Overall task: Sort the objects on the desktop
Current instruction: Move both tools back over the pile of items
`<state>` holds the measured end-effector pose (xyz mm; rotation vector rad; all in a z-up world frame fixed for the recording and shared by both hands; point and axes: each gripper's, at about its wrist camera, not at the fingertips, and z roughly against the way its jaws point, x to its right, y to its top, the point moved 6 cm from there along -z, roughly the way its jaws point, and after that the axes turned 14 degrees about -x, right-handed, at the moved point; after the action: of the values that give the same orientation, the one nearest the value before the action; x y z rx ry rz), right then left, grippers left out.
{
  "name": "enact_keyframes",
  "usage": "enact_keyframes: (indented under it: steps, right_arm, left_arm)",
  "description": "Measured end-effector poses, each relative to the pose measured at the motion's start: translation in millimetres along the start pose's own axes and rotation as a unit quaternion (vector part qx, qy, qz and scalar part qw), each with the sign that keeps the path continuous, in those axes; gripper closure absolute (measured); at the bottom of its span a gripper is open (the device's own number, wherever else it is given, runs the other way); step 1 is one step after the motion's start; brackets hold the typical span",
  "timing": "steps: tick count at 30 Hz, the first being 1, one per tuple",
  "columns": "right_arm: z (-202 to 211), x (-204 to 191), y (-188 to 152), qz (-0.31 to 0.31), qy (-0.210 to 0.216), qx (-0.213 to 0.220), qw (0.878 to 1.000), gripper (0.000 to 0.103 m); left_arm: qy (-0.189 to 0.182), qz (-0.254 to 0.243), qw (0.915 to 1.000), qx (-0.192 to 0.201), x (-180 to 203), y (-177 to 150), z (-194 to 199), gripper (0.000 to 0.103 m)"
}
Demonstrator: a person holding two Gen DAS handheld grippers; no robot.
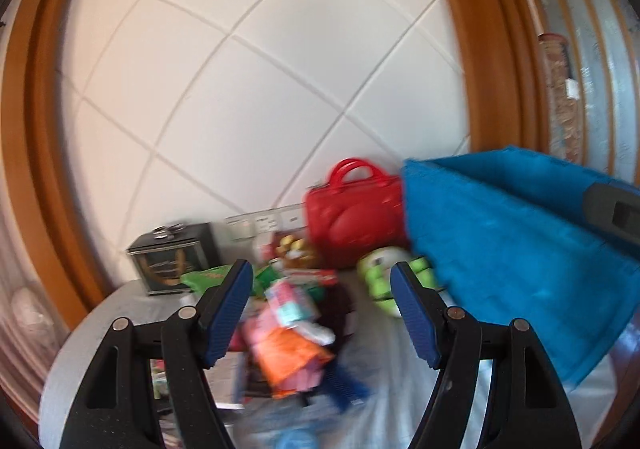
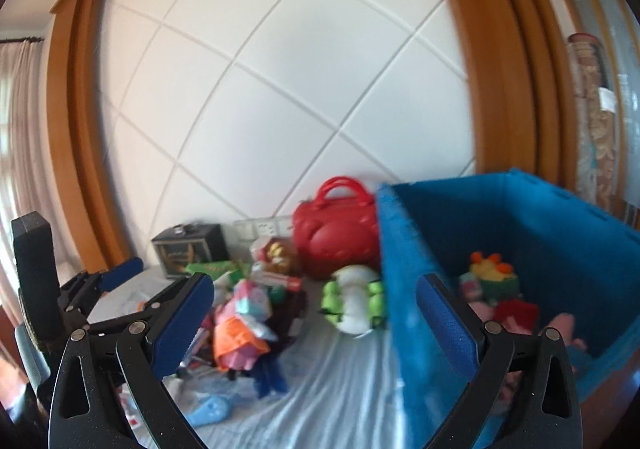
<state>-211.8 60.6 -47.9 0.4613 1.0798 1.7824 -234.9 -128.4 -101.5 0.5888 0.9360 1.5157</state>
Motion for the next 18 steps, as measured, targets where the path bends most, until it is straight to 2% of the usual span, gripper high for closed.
enact_keyframes:
  steps: [3, 8, 14, 18]
  right_arm:
    - [-32.4, -35.0, -3.7, -0.008, 0.014, -0.017, 1.000, 0.000]
    - [-73.1, -68.3, -9.7, -0.014, 0.008, -0.029, 0.999, 0.001]
    - [-113.9, -70.5, -11.0, -0.011, 0.005, -0.060, 0.998, 0.000]
    - [-137.3, -68.6, 5.3, 0.013, 0.007, -0.058, 0.998, 0.001]
  left_arm:
    - [0.027, 0.001, 0.9994, -0.021, -51.0, -21.4, -22.0, 0.032]
    - [0.044, 0.001, 0.9964, -0.072, -118.2, -67.0, -71.9, 0.032]
    - [0.015, 0.021, 0.9876, -0.155, -147.8, -115.3, -129.6, 0.032]
    - [0.020, 0.028, 0.9824, -0.183, -149.0, -127.6, -165.2, 0.032]
